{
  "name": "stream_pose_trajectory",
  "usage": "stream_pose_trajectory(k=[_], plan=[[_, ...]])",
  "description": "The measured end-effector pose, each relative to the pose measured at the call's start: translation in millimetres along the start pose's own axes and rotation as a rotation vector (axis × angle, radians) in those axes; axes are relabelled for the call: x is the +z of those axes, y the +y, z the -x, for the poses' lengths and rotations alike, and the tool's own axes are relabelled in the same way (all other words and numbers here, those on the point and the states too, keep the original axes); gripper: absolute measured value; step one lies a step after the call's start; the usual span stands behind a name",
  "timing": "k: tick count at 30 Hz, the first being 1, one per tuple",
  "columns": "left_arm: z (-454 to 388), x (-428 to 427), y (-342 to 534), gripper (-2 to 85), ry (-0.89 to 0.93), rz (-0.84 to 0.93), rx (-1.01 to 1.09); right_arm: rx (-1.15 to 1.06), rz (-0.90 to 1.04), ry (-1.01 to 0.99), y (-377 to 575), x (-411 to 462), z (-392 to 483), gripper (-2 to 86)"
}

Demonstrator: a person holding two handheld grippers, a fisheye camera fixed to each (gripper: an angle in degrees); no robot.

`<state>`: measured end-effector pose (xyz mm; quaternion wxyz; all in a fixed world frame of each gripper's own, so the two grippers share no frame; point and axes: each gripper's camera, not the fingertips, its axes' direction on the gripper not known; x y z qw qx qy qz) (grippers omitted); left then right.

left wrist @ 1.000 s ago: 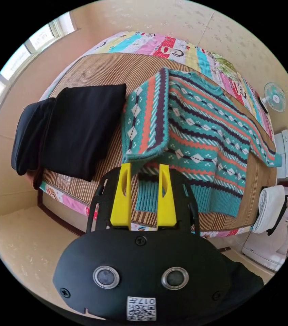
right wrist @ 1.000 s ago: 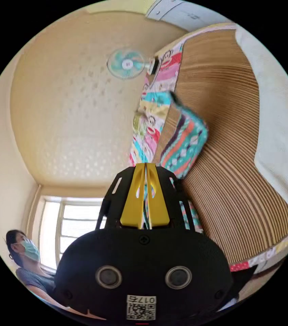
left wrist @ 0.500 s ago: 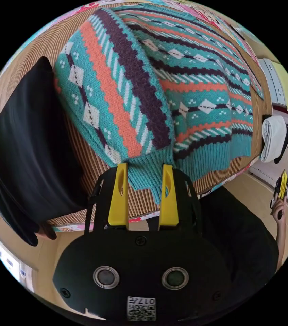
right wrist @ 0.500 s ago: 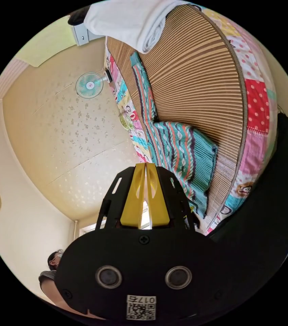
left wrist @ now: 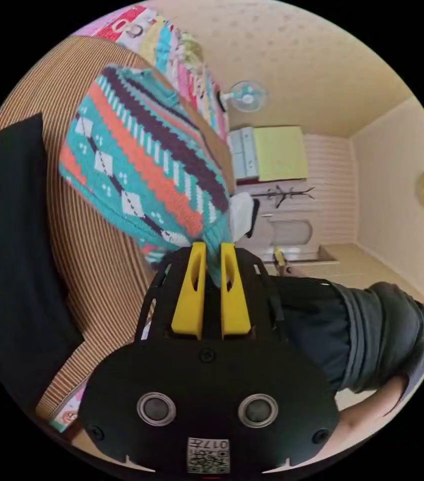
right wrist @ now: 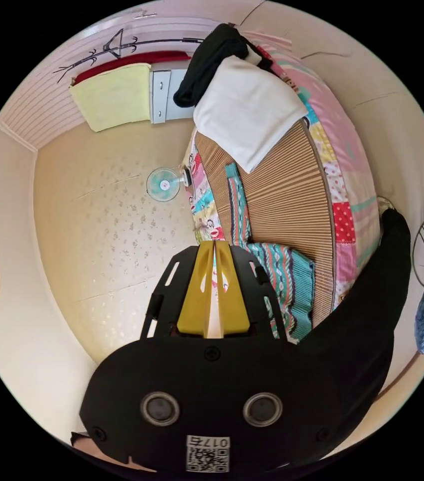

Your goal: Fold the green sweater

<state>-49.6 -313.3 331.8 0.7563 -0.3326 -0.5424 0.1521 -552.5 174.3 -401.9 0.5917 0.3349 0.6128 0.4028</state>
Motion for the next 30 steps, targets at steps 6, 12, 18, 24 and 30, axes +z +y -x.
stream_pose_trajectory(k=[6,12,18,24,30], plan=[[-76.3,-270.9,119.0,6.5,-0.123,-0.787,-0.181,0.034,-0.191,-0.042,0.3,-18.7,-20.4,0.3],[-131.9,-346.3,289.6,7.1,0.203,-1.429,-0.327,0.1,-0.313,-0.127,1.2,-15.6,-60.7,0.2],[-181.9,-284.2,297.9,-0.4,0.944,-1.372,-0.453,0.184,-0.482,-0.246,15.0,-15.6,-106.9,0.4],[-264.3,-243.7,270.2,-1.0,0.869,-1.129,-0.58,0.243,-0.517,-0.269,18.1,6.8,-138.2,0.4],[-304.1,-193.6,245.9,-1.0,0.796,-0.885,-0.689,0.225,-0.454,-0.364,-2.0,38.2,-153.2,0.4]])
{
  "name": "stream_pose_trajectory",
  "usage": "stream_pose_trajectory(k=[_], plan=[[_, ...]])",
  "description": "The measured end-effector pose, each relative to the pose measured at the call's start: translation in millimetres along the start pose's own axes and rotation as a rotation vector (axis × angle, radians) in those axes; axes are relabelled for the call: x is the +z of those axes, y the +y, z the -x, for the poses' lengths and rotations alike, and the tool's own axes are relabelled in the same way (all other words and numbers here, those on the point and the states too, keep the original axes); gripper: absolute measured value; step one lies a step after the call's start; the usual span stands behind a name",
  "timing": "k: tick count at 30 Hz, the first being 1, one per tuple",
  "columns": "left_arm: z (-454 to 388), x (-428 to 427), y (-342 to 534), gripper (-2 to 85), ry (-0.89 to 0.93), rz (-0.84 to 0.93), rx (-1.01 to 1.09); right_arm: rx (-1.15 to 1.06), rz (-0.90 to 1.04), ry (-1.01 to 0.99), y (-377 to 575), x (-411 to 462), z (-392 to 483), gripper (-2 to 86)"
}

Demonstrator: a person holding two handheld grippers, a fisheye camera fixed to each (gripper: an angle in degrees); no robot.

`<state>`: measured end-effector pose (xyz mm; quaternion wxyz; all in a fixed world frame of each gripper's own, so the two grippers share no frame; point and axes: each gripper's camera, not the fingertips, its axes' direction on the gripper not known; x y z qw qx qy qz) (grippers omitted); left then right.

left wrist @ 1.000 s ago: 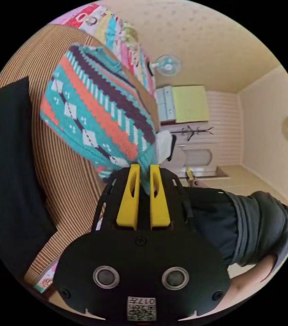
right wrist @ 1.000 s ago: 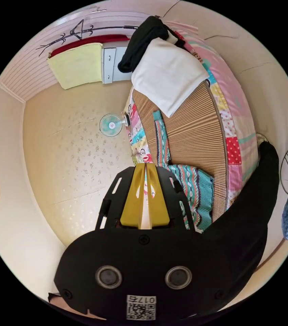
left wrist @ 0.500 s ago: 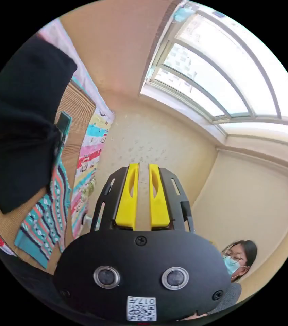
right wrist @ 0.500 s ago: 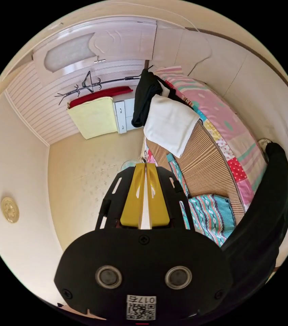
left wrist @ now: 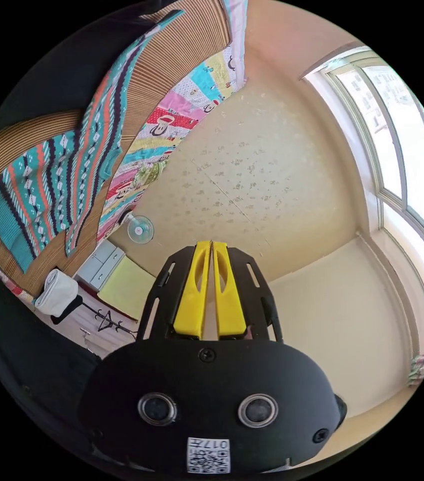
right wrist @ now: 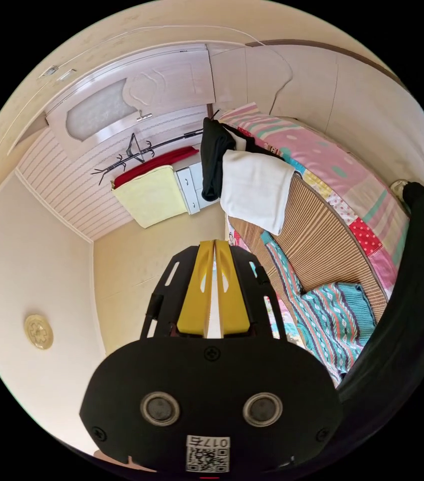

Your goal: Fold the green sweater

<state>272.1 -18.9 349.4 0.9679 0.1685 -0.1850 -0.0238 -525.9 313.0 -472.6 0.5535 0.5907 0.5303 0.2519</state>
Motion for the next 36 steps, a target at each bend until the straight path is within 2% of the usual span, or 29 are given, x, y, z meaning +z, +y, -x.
stream_pose_trajectory(k=[6,12,18,32,34,36], plan=[[5.9,35.7,29.9,-1.0,-0.164,0.105,0.006,-0.009,0.016,-0.004,-13.3,1.1,-15.4,0.4],[31.6,56.4,54.2,-1.0,-0.268,0.173,-0.018,0.049,-0.103,-0.008,-16.6,-29.3,-43.6,0.4],[64.7,67.4,68.5,-1.0,-0.318,0.196,-0.047,0.069,-0.154,-0.006,-21.3,-44.1,-58.0,0.4],[154.6,111.7,74.0,-1.0,-0.408,0.215,-0.072,0.063,-0.048,-0.04,-50.4,-28.4,-53.5,0.4],[170.3,120.2,71.8,-1.0,-0.43,0.21,-0.06,0.079,-0.074,-0.031,-56.3,-36.4,-50.5,0.4],[190.0,126.9,54.8,-1.0,-0.505,0.184,0.048,0.085,-0.091,-0.019,-61.7,-42.5,-47.5,0.4]])
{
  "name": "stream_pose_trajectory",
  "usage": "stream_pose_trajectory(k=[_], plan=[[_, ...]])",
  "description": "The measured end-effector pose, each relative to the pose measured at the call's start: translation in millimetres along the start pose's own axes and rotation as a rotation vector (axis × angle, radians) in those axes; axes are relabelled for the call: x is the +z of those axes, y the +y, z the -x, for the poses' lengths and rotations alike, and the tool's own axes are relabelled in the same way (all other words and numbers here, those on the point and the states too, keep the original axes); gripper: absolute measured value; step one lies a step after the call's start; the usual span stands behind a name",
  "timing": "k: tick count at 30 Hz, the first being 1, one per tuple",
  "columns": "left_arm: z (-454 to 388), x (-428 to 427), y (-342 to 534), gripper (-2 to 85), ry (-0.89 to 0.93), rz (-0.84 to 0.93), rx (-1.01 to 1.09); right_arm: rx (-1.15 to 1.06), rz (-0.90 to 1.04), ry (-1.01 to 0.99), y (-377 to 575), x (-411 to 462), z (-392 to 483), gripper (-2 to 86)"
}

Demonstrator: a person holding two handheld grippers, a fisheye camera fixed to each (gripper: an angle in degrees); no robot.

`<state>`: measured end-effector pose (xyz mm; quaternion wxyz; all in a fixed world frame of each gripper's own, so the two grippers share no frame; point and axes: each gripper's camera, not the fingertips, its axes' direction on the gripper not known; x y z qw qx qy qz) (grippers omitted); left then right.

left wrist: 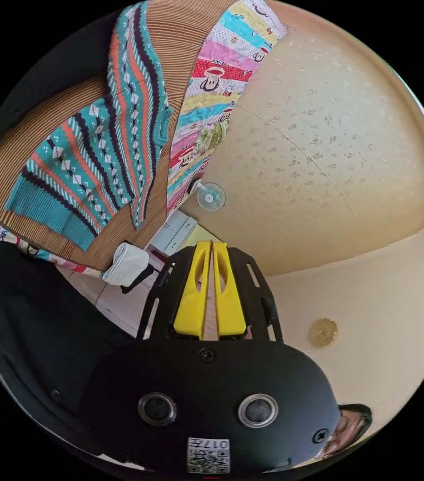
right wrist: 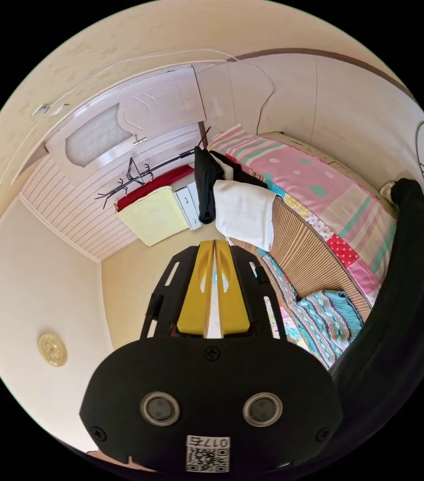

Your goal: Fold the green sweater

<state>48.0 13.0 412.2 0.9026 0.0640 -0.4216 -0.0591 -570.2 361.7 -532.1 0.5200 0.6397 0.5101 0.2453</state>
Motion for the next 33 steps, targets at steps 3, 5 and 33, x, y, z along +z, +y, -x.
stream_pose_trajectory(k=[3,5,33], plan=[[45.4,-0.9,-32.3,-1.0,-0.284,-0.116,0.092,0.025,-0.02,0.032,-10.5,-5.9,5.0,0.3],[89.5,-8.3,-47.3,-1.0,-0.45,-0.196,0.078,0.042,-0.037,0.04,-17.3,-7.0,8.8,0.3],[192.6,-66.8,-418.5,12.8,-0.645,-0.7,0.005,-0.156,0.346,0.272,-16.3,51.1,218.5,0.4]])
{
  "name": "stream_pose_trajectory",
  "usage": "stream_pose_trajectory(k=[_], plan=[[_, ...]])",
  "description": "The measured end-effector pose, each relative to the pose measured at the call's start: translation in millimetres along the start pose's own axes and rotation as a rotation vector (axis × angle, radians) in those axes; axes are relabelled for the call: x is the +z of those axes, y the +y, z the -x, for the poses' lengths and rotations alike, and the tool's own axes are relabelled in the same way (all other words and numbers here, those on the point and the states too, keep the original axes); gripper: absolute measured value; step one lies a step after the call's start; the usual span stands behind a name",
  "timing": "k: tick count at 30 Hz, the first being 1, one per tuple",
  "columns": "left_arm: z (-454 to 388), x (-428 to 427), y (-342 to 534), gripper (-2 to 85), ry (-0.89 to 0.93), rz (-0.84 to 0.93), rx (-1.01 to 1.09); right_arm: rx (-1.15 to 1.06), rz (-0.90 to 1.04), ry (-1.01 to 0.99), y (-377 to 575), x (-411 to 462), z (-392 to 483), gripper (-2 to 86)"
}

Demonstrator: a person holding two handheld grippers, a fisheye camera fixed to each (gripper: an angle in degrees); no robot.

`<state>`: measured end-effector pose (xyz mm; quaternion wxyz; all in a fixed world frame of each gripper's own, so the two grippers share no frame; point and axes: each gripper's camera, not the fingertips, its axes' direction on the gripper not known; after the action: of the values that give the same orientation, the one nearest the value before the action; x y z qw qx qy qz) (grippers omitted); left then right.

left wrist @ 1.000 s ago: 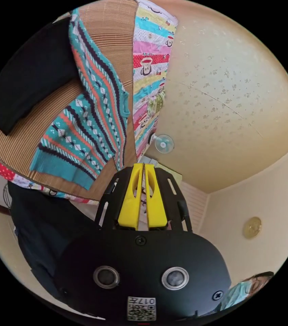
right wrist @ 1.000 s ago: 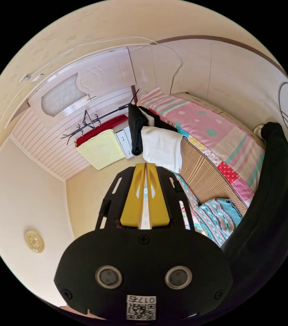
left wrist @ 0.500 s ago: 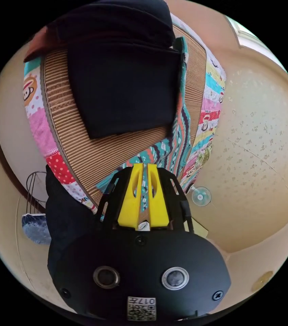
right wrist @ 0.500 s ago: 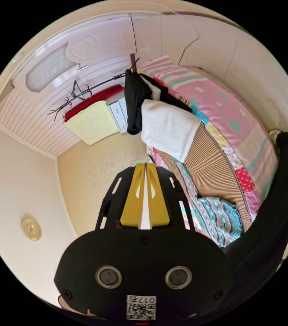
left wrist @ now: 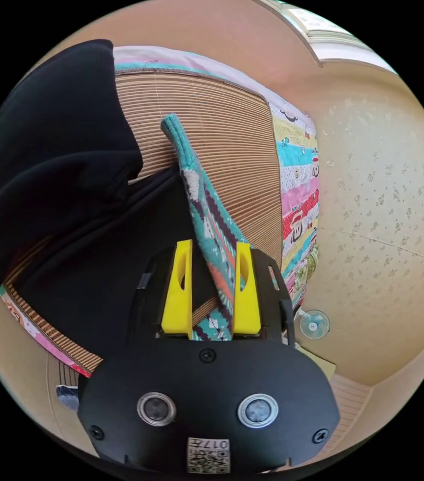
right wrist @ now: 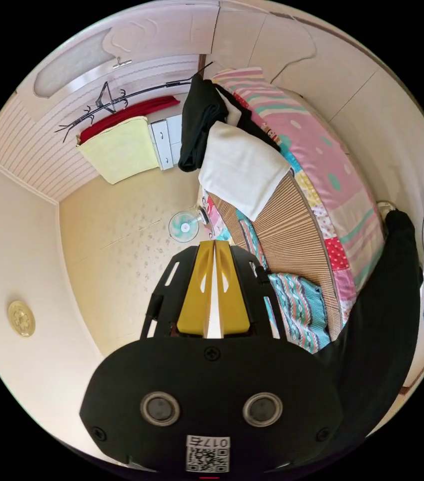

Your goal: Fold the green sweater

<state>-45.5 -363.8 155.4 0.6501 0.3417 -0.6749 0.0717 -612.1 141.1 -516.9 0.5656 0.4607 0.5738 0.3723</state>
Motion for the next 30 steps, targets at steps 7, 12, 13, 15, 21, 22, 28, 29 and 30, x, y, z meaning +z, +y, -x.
stream_pose_trajectory(k=[7,12,13,15,21,22,28,29,30], plan=[[11.6,55.8,-34.9,4.3,-0.127,-0.058,-0.123,-0.009,-0.174,0.118,15.4,-73.5,50.1,0.3],[-108.7,40.3,-15.8,3.8,-0.177,-0.047,0.202,0.017,-0.021,0.054,3.8,-46.2,52.5,0.4],[-129.6,35.0,-3.4,3.7,-0.16,-0.072,0.284,0.015,0.046,0.066,-0.6,-31.5,53.3,0.4],[-205.5,33.6,72.4,3.8,-0.098,-0.134,0.64,0.012,0.165,0.127,-5.1,-3.4,54.0,0.5],[-242.7,170.0,301.9,6.5,-0.072,-0.069,1.123,-0.04,0.716,0.307,24.6,148.8,48.7,1.2],[-237.2,190.3,320.0,7.2,-0.068,-0.031,1.151,-0.081,0.819,0.316,37.6,182.2,53.0,1.6],[-144.3,308.2,421.0,6.5,-0.197,0.186,1.218,-0.25,0.959,0.349,75.4,305.2,88.3,8.0],[-125.0,315.5,425.7,6.5,-0.231,0.212,1.228,-0.271,0.943,0.358,75.0,313.5,92.6,8.9],[-105.5,320.0,425.8,6.5,-0.257,0.236,1.236,-0.317,0.904,0.411,72.8,329.2,100.8,10.4]])
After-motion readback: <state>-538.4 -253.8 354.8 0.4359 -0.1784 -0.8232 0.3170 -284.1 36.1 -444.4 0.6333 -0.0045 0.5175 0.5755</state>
